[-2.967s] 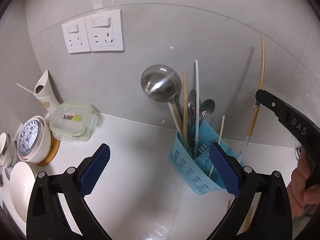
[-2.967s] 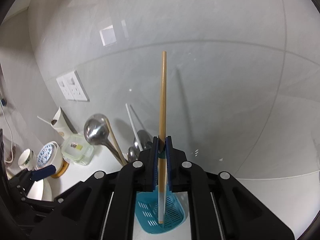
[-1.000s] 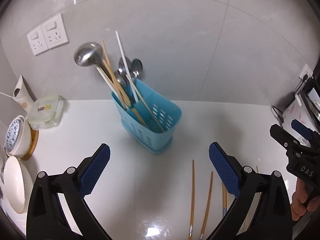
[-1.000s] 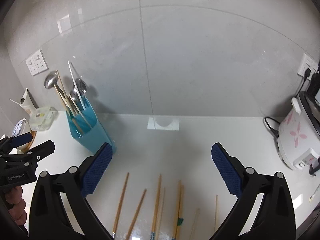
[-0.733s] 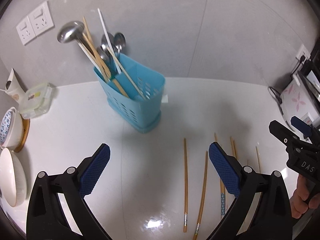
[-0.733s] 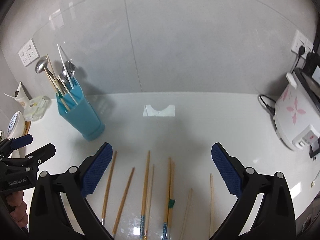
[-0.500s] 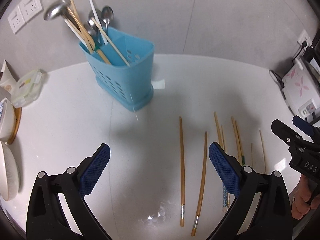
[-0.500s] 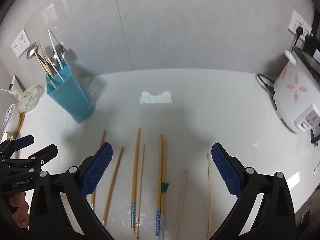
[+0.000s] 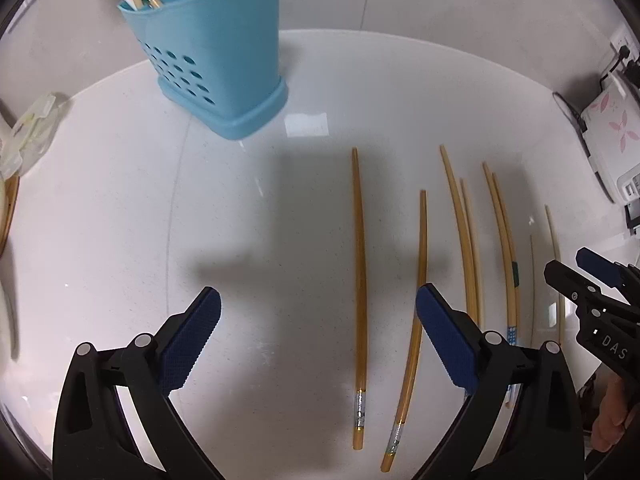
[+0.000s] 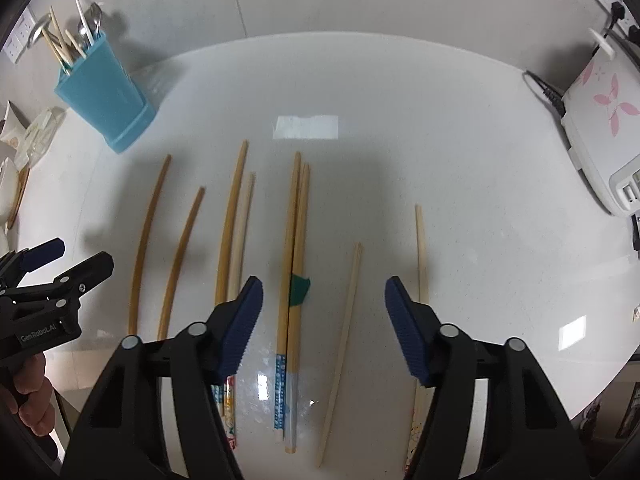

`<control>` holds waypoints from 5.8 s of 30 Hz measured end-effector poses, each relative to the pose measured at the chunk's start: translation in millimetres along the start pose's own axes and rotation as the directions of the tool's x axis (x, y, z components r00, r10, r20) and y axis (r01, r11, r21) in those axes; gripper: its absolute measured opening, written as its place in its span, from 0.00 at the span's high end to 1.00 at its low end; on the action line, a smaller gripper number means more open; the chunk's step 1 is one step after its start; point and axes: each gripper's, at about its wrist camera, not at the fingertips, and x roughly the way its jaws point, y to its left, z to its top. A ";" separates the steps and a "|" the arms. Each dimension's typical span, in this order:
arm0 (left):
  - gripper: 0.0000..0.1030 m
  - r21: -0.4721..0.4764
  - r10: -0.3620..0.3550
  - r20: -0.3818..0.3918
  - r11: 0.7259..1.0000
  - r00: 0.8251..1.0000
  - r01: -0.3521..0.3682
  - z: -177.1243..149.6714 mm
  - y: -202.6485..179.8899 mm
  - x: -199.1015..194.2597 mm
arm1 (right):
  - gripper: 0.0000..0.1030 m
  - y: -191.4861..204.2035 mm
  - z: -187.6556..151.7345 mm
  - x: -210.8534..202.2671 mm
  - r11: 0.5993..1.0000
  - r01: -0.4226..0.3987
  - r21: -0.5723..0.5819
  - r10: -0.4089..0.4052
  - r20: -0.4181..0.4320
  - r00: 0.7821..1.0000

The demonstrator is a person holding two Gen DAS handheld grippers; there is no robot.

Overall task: Organize utensils
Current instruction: 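Grasp a plain chopstick with the left tool while the right tool grasps a green-banded chopstick, then lift both held chopsticks upright and carry them over the light-blue caddy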

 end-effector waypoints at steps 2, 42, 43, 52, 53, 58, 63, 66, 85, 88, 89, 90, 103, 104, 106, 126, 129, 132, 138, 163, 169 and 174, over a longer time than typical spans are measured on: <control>0.12 0.001 -0.007 -0.025 1.000 1.000 0.007 -1.7 -2.9 7.4 | 0.48 0.4 -1.2 8.1 1.000 -0.009 -0.002 0.009 -0.036 0.999; 0.94 -0.001 0.059 -0.212 0.998 0.976 -0.061 9.7 -26.0 51.3 | 0.93 -1.7 20.7 68.7 1.000 -0.004 0.025 0.012 -0.313 0.950; 0.94 -0.002 0.058 -0.212 0.998 0.976 -0.060 10.4 -25.9 51.6 | 0.94 -1.3 20.7 68.6 1.000 -0.002 0.027 0.011 -0.313 0.950; 0.94 -0.013 0.041 -0.168 0.999 0.985 -0.044 7.5 -24.7 46.9 | 0.94 1.0 19.8 62.3 0.999 0.002 0.043 0.010 -0.288 0.957; 0.94 -0.016 0.032 -0.160 0.999 0.987 -0.035 7.7 -24.2 44.8 | 0.94 0.8 18.9 59.4 0.999 0.004 0.044 0.009 -0.284 0.959; 0.94 -0.019 0.024 -0.109 0.999 0.994 -0.027 0.9 -16.7 27.6 | 0.94 0.8 15.9 46.1 0.999 0.008 0.050 0.005 -0.245 0.970; 0.94 -0.018 0.034 -0.057 0.999 0.998 -0.036 -13.0 3.3 2.1 | 0.94 2.1 13.5 29.8 0.999 0.020 0.041 -0.011 -0.194 0.981; 0.94 -0.015 0.046 -0.017 0.999 0.999 -0.046 -20.2 7.3 -13.3 | 0.94 1.2 11.1 13.2 0.998 0.046 0.030 -0.042 -0.134 0.990; 0.94 -0.041 0.039 0.187 0.999 0.982 -0.032 -13.0 13.1 -85.2 | 0.94 4.2 11.8 -63.5 0.998 0.049 0.034 -0.053 0.106 0.993; 0.94 -0.046 0.031 0.221 0.999 0.975 -0.022 -3.5 14.4 -101.1 | 0.94 4.6 17.3 -75.0 0.998 0.053 0.032 -0.057 0.144 0.988; 0.94 -0.047 0.030 0.231 0.999 0.972 -0.019 -1.9 14.0 -105.9 | 0.94 3.0 19.7 -76.8 0.998 0.052 0.032 -0.056 0.152 0.987; 0.94 -0.048 0.027 0.245 0.999 0.969 -0.016 0.8 14.2 -112.2 | 0.94 2.9 22.3 -80.6 0.998 0.049 0.033 -0.054 0.163 0.985; 0.94 -0.053 0.022 0.372 0.999 0.928 -0.003 34.6 20.6 -159.9 | 0.94 7.3 51.2 -115.2 0.999 0.030 0.044 -0.041 0.276 0.960; 0.94 -0.053 0.023 0.380 0.999 0.925 -0.003 37.3 21.2 -162.8 | 0.94 7.6 53.3 -117.7 0.999 0.029 0.044 -0.040 0.285 0.958; 0.94 -0.054 0.024 0.394 0.999 0.919 -0.002 40.6 22.0 -166.4 | 0.94 8.7 57.2 -122.2 0.999 0.030 0.044 -0.042 0.300 0.953; 0.94 -0.073 0.043 0.562 0.997 0.826 -0.003 83.1 42.0 -216.4 | 0.94 29.6 112.5 -173.1 1.000 0.007 0.015 -0.013 0.445 0.895; 0.94 -0.075 0.048 0.574 0.997 0.817 -0.006 89.9 44.1 -219.5 | 0.94 34.7 119.4 -176.6 1.000 0.003 0.007 -0.006 0.459 0.888; 0.94 -0.078 0.047 0.577 0.997 0.815 -0.003 96.6 47.0 -219.7 | 0.94 40.6 125.9 -179.0 1.000 -0.006 -0.001 0.006 0.470 0.882; 0.94 -0.080 0.053 0.584 0.997 0.810 -0.008 107.7 52.6 -217.4 | 0.94 52.5 140.6 -180.0 1.000 -0.017 -0.017 0.023 0.494 0.869; 0.94 -0.122 0.054 0.568 0.992 0.821 0.019 173.5 88.9 -141.4 | 0.94 89.7 198.2 -132.3 0.996 -0.063 -0.068 0.087 0.454 0.887; 0.94 -0.121 0.063 0.547 0.993 0.835 0.004 183.7 88.8 -120.3 | 0.94 89.8 203.4 -119.9 0.995 -0.067 -0.072 0.092 0.434 0.896; 0.93 -0.117 0.064 0.524 0.993 0.849 -0.003 187.1 86.6 -113.0 | 0.94 91.6 205.2 -113.3 0.995 -0.072 -0.075 0.097 0.421 0.902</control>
